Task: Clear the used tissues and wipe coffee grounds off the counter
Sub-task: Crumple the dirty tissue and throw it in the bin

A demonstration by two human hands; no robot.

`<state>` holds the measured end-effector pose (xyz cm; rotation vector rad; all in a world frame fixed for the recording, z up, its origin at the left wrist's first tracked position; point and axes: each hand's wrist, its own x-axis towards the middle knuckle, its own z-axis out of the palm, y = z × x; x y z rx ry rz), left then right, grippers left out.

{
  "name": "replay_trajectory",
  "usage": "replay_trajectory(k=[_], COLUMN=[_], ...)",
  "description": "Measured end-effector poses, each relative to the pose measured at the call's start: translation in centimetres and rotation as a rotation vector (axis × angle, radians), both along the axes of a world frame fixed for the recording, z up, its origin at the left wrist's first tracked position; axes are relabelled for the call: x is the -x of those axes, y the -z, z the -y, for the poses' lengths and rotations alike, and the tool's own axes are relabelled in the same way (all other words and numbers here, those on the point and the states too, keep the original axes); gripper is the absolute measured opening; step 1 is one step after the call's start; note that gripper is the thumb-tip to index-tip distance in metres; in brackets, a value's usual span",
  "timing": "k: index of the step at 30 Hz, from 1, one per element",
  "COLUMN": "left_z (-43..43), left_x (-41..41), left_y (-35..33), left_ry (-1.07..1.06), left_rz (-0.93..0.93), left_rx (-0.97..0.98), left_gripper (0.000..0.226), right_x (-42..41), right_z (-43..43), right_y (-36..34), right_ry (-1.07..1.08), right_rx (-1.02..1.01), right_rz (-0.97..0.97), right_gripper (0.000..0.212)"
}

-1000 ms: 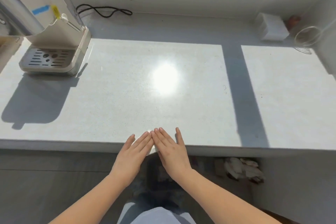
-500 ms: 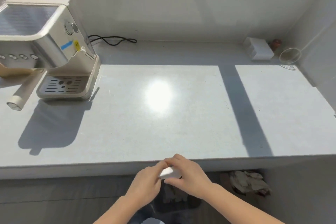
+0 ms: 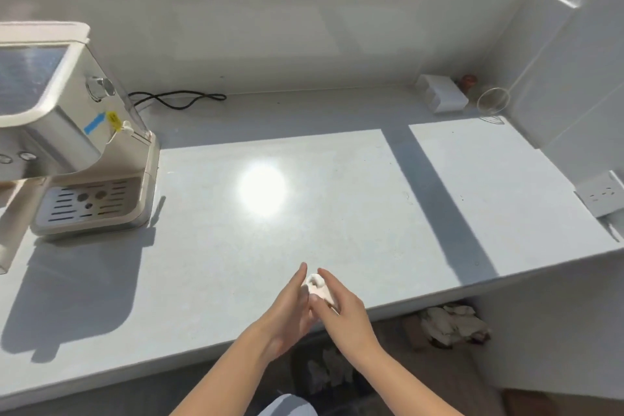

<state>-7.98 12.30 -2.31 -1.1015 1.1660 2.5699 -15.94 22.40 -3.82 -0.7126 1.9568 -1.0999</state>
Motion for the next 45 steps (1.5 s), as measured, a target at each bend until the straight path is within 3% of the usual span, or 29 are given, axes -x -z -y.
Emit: replay_trajectory(k=[3, 8, 10, 12, 14, 17, 19, 27, 31, 38, 45], left_z=[1.1, 2.3, 3.4, 5.5, 8.4, 10.9, 11.0, 11.3, 11.3, 11.4, 11.4], left_x=[-1.1, -1.8, -2.6, -4.3, -7.8, -14.7, -17.1, -17.1, -17.3, -17.6, -17.9], left_y=[0.4, -0.1, -0.3, -0.1, 1.7, 5.6, 7.5, 8.0, 7.7, 8.2, 8.5], left_ry=[0.100, 0.249, 0.259, 0.109, -0.087, -0.046, 0.058, 0.065, 0.068, 0.053, 0.047], left_rz=[-0.052, -0.074, -0.063, 0.018, 0.213, 0.713, 0.828, 0.829, 0.821, 0.799, 0.762], left_rx=[-0.111, -0.093, 0.127, 0.441, 0.806, 1.375, 1.505, 1.545, 1.550, 1.553, 1.568], left_gripper=[0.080, 0.077, 0.067, 0.045, 0.029, 0.042, 0.049, 0.048, 0.046, 0.046, 0.046], right_x=[-1.2, 1.9, 4.6, 7.6, 9.6, 9.5, 7.2, -11.6, -15.1, -9.4, 1.7], right_z=[0.0, 0.3, -0.7, -3.0, -5.1, -4.1, -0.9, 12.4, 13.8, 7.7, -0.2], right_y=[0.3, -0.4, -0.1, 0.3, 0.8, 1.2, 1.2, 2.4, 2.6, 3.1, 2.7], right_ry=[0.031, -0.100, -0.084, 0.031, 0.088, 0.017, -0.092, -0.654, -0.755, -0.559, -0.102], right_rx=[0.021, 0.027, -0.050, -0.219, -0.387, -0.458, -0.437, -0.162, -0.069, -0.116, -0.261], right_rz=[-0.033, -0.484, -0.707, -0.735, -0.687, -0.628, -0.577, -0.491, -0.525, -0.524, -0.472], right_gripper=[0.052, 0.030, 0.024, 0.017, 0.009, 0.017, 0.017, 0.013, 0.013, 0.020, 0.024])
